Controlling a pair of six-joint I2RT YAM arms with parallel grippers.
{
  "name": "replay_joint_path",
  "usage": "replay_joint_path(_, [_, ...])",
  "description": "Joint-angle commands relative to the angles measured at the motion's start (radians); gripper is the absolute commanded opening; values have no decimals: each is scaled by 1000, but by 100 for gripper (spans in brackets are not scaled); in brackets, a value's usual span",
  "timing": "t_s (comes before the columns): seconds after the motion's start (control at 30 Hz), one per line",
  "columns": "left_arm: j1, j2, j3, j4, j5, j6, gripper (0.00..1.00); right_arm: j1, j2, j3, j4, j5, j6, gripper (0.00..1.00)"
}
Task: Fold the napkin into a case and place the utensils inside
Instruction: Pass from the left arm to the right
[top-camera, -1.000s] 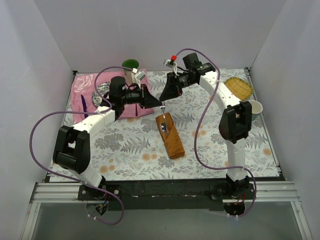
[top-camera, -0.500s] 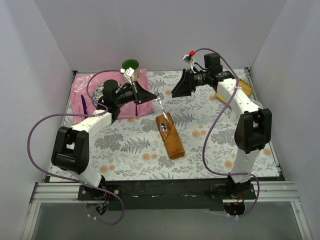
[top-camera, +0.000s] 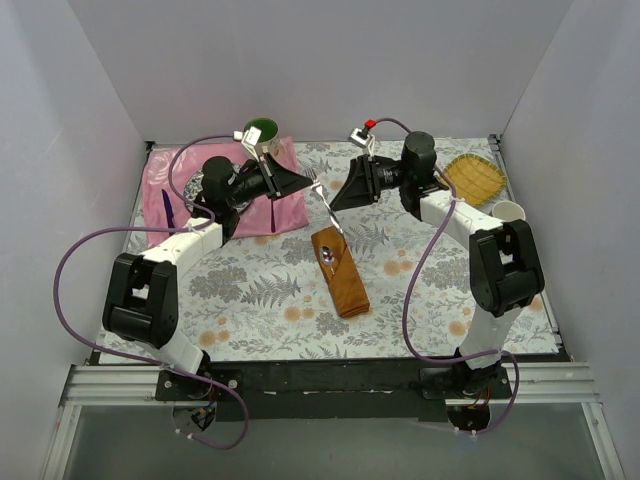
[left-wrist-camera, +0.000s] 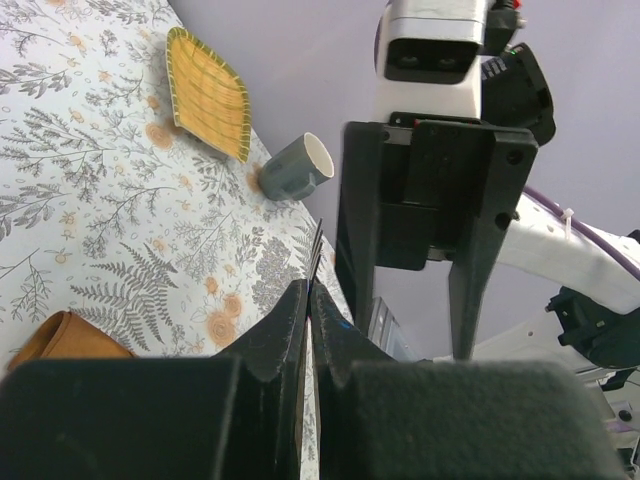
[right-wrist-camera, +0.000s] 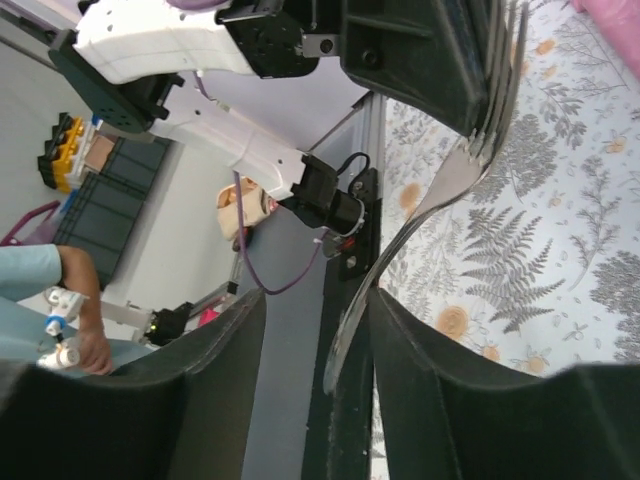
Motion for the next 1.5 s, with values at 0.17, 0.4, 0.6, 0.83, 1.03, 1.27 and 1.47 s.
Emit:
replay_joint_path(0.17, [2, -43, 22, 42, -12, -11, 0, 26, 12, 7, 162, -22, 123, 53])
replay_joint_path(0.4, [2, -52, 32, 49, -6, -22, 0, 23, 23, 4, 35, 4, 50, 59])
replay_joint_path(0.6, [1, -52, 36, 53, -23, -22, 0, 35, 32, 20, 10, 10, 37, 50])
replay_joint_path(0.83, [1, -58, 31, 78, -24, -20, 0, 54, 12, -17, -34, 11, 8, 13])
replay_joint_path(1.03, [60, -86, 72, -61, 121, 53, 50, 46, 7, 81, -393, 22, -339, 1])
replay_joint_path(1.27, [123, -52, 293, -543, 296, 486, 51, 49, -26, 93, -647, 24, -533, 1])
replay_joint_path(1.47, [116, -38, 307, -563, 342, 593, 38, 63, -61, 52, -693, 7, -552, 1])
